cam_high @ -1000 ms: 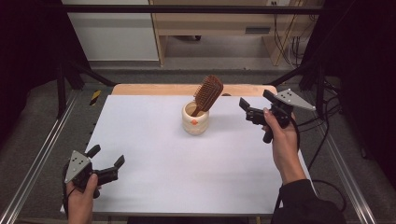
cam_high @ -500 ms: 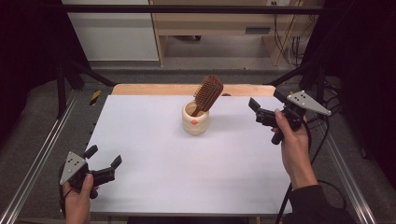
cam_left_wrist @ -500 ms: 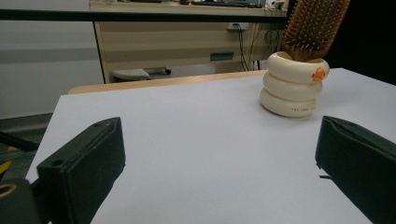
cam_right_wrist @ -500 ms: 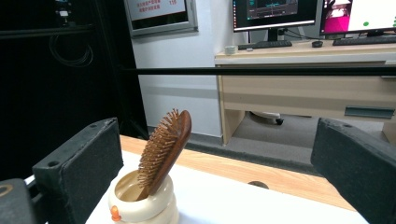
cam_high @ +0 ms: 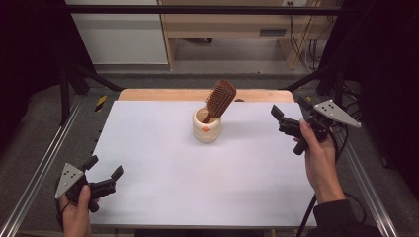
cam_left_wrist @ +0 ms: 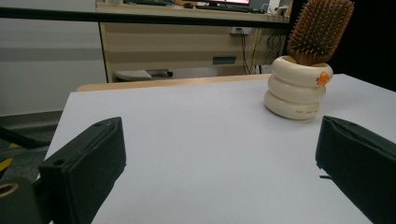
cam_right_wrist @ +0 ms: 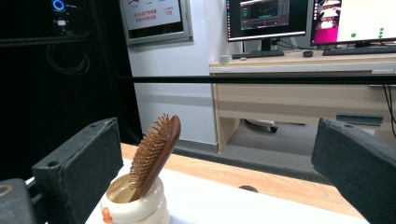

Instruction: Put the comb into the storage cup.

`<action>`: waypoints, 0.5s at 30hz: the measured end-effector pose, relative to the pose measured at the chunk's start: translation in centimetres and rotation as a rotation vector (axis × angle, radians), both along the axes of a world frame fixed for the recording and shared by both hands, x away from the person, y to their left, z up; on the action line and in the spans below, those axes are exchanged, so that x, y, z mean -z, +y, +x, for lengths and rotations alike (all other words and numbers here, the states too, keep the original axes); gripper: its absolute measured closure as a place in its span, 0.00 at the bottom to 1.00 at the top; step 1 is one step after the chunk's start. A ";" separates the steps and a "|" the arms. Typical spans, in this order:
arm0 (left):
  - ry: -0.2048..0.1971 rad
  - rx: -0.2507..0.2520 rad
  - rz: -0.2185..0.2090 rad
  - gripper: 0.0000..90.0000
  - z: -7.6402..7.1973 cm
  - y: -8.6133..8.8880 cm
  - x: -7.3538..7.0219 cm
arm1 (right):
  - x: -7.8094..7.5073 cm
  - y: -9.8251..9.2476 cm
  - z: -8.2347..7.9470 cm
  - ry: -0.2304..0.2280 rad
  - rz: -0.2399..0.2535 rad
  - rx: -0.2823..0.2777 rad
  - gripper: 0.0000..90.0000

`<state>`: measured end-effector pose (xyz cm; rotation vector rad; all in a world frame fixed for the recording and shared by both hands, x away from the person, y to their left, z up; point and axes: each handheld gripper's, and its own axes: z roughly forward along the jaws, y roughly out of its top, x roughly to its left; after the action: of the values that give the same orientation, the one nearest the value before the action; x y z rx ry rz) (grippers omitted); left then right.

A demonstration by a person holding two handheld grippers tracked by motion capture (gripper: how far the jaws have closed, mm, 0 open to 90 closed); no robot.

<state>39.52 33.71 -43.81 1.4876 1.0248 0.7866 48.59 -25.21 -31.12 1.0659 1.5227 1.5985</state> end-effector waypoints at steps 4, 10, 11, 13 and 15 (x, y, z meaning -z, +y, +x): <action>-0.008 0.004 0.003 0.02 -0.1 0.0 0.0 | 0.2 -0.3 -0.4 -0.005 -0.002 0.003 0.03; -0.012 0.001 0.006 0.02 -0.2 0.0 0.0 | 0.3 -1.0 -1.3 -0.013 -0.010 0.014 0.03; -0.013 0.001 0.006 0.02 -0.2 0.0 0.0 | 0.3 -1.1 -1.5 -0.014 -0.011 0.015 0.03; -0.014 0.001 0.008 0.02 -0.2 0.0 0.0 | 0.4 -1.4 -1.8 -0.015 -0.016 0.019 0.03; -0.015 0.001 0.009 0.02 -0.2 -0.1 0.0 | 0.4 -1.7 -2.1 -0.018 -0.018 0.023 0.03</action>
<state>39.33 33.65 -43.83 1.4879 1.0098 0.8019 46.48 -26.92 -31.55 1.0527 1.5044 1.5717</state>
